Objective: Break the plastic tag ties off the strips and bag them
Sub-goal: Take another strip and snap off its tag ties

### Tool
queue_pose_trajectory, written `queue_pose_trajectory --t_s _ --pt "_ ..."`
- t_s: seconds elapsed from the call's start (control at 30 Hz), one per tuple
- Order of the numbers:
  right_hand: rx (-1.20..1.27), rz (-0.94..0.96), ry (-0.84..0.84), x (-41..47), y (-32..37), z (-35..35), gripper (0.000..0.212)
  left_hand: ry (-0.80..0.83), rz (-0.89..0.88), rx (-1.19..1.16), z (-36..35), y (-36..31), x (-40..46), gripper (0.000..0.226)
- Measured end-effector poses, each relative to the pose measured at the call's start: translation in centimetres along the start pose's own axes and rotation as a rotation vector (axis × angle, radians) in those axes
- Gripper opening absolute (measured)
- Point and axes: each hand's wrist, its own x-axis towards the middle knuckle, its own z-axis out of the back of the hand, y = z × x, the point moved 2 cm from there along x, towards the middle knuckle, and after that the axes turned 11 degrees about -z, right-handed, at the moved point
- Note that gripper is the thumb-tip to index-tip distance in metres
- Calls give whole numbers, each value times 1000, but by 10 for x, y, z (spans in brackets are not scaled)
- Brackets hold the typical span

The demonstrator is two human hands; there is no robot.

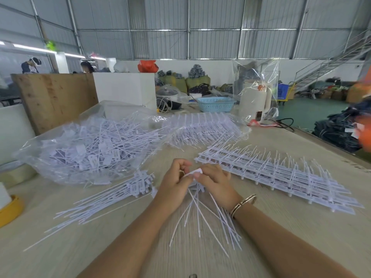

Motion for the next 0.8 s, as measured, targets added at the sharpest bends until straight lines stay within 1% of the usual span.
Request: queue_pose_trajectory --t_s 0.03,0.07,0.13,0.17,0.2,0.23,0.3,0.33,0.4,0.43,0.5,0.6,0.7,0.8 --pt "38 -4 8 0 -1 1 19 0 4 -23 0 0 0 29" --pt "128 -16 14 0 -2 3 18 -9 18 -52 0 0 -1 28" --pt "350 -70 17 1 -5 7 21 -44 85 -112 2 2 0 21" --pt "412 -100 11 1 -6 8 24 -54 129 -137 4 4 1 16" --pt "424 -128 0 1 -7 8 26 -44 167 -150 6 6 1 17" --pt "410 -145 -5 1 -8 7 27 -13 194 -159 6 7 1 25" --pt "395 -126 22 1 -7 5 25 42 228 -189 7 6 -1 39" --pt "407 -103 46 1 -8 4 21 42 242 -206 8 6 -2 42" --pt "417 -49 111 0 -6 4 10 14 260 -236 8 4 -2 43" --pt "414 -34 145 0 -5 4 9 11 265 -243 8 3 -2 43" --pt "392 -42 190 0 -5 4 13 15 281 -249 7 1 -1 43" --pt "387 -68 192 0 -5 3 17 -11 315 -239 5 -3 0 44" --pt "442 -64 190 -2 -2 3 12 -8 310 -173 3 -6 1 42" --pt "541 -58 182 -2 2 3 14 -19 340 -196 0 -5 1 41"
